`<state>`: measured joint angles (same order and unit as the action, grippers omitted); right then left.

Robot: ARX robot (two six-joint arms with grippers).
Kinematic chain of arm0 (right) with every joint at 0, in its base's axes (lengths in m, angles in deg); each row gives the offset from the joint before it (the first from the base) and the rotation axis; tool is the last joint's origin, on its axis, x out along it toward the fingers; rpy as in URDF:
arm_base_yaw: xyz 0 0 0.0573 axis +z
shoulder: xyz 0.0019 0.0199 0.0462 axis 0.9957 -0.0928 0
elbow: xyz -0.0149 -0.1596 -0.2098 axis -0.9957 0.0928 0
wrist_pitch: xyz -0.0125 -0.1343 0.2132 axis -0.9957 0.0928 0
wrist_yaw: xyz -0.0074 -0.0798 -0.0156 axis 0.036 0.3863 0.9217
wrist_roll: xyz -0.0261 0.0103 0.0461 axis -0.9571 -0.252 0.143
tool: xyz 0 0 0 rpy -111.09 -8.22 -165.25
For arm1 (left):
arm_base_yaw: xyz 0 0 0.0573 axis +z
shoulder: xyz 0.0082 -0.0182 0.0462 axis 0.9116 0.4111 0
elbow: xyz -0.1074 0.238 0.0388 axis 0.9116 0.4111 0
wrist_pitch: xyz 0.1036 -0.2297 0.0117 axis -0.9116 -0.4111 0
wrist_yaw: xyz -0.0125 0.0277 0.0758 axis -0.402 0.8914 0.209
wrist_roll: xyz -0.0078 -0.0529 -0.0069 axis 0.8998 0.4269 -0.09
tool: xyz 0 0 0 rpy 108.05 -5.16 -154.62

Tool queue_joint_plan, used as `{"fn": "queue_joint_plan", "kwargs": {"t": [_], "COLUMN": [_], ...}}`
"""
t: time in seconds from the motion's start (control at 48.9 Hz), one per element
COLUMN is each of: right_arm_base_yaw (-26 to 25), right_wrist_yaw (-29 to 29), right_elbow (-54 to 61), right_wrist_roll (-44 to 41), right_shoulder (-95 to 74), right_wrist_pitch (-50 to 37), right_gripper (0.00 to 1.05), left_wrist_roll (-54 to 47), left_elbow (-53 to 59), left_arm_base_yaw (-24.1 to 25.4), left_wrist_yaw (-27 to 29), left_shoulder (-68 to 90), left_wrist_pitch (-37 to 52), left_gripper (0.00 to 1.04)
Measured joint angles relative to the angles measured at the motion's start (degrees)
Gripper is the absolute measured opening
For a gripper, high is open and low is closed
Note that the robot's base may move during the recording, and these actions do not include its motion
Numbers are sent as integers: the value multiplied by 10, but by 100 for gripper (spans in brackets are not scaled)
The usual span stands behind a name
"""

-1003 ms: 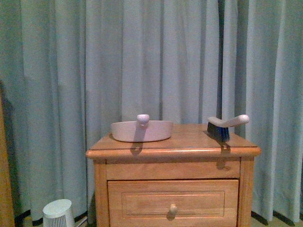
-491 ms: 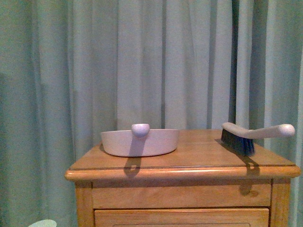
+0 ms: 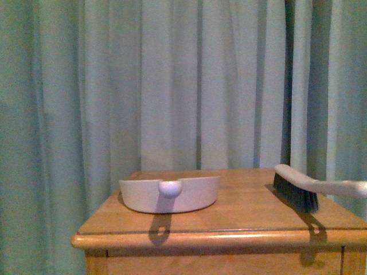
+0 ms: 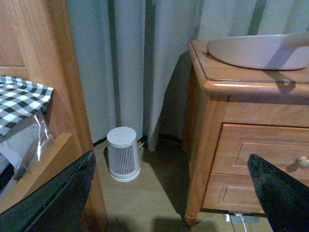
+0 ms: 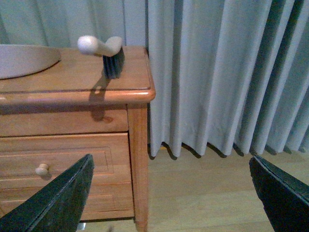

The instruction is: Clean up trash

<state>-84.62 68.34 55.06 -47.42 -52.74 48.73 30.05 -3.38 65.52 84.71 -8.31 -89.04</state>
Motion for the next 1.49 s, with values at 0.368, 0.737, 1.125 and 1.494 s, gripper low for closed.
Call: {"fn": "queue_joint_plan", "kwargs": {"t": [0.368,0.737,1.125,1.494], "right_arm_base_yaw": [0,0,0,0], "right_wrist_yaw": [0,0,0,0], "right_elbow": [0,0,0,0], "right_wrist_roll": [0,0,0,0], "right_shoulder": [0,0,0,0], "right_wrist_pitch": [0,0,0,0], "right_gripper": [97,97,97,97], "left_wrist_roll": [0,40,10,50], "left_elbow": [0,-41,-504,-765], "left_arm_base_yaw": [0,6,-82,-204], "left_wrist_yaw": [0,-11,96,137], "left_shoulder": [0,151,756,961], "left_wrist_pitch": [0,36,34,-125], "left_gripper": [97,97,97,97]}}
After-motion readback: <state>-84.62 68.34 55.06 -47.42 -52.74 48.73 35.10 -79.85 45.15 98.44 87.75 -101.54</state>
